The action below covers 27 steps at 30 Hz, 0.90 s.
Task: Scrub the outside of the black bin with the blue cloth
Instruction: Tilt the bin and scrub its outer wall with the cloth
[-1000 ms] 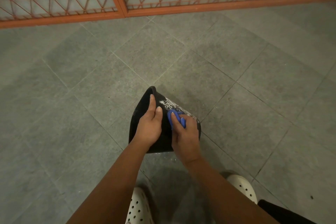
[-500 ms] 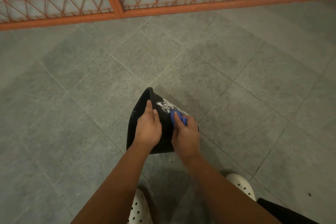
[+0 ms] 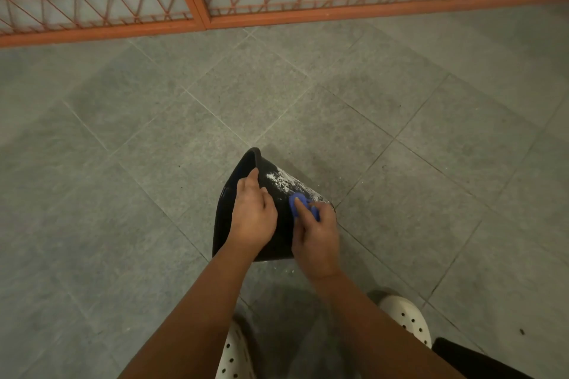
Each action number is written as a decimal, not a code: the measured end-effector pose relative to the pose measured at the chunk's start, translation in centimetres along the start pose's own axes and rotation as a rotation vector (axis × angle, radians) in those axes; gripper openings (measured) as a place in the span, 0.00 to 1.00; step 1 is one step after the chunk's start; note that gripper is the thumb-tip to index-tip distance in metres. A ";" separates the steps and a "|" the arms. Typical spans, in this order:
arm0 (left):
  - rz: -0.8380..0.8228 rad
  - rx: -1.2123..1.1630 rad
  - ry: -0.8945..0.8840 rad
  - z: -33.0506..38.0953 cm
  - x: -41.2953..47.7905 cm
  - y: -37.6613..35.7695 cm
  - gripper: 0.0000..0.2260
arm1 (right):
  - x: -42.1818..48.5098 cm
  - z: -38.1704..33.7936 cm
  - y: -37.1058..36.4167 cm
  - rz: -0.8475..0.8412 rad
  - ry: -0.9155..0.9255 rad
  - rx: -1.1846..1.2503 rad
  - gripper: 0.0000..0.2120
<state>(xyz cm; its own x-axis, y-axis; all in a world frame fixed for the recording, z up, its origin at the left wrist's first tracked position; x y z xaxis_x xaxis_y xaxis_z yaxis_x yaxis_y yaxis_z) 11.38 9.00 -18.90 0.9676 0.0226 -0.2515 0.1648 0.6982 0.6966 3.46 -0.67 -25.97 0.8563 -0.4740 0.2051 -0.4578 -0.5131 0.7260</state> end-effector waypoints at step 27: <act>-0.036 -0.160 0.075 0.3 0.6 1.6 0.24 | 1.2 -2.1 -1.1 0.045 -0.035 0.205 0.19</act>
<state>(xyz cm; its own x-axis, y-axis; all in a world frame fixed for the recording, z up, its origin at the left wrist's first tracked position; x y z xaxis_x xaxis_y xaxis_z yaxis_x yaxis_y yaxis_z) 12.28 9.89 -17.75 0.9438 0.0446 -0.3276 0.1606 0.8044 0.5721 5.47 0.83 -25.09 0.8270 -0.5220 0.2085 -0.5371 -0.6244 0.5671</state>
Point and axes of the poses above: each hand's wrist, its own x-axis towards the middle knuckle, its own y-axis out of the back of the hand, z = x × y, the point moved 3 cm from there along x, towards the middle knuckle, and after that the axes turned 11 degrees about z, right-handed, at the moved point
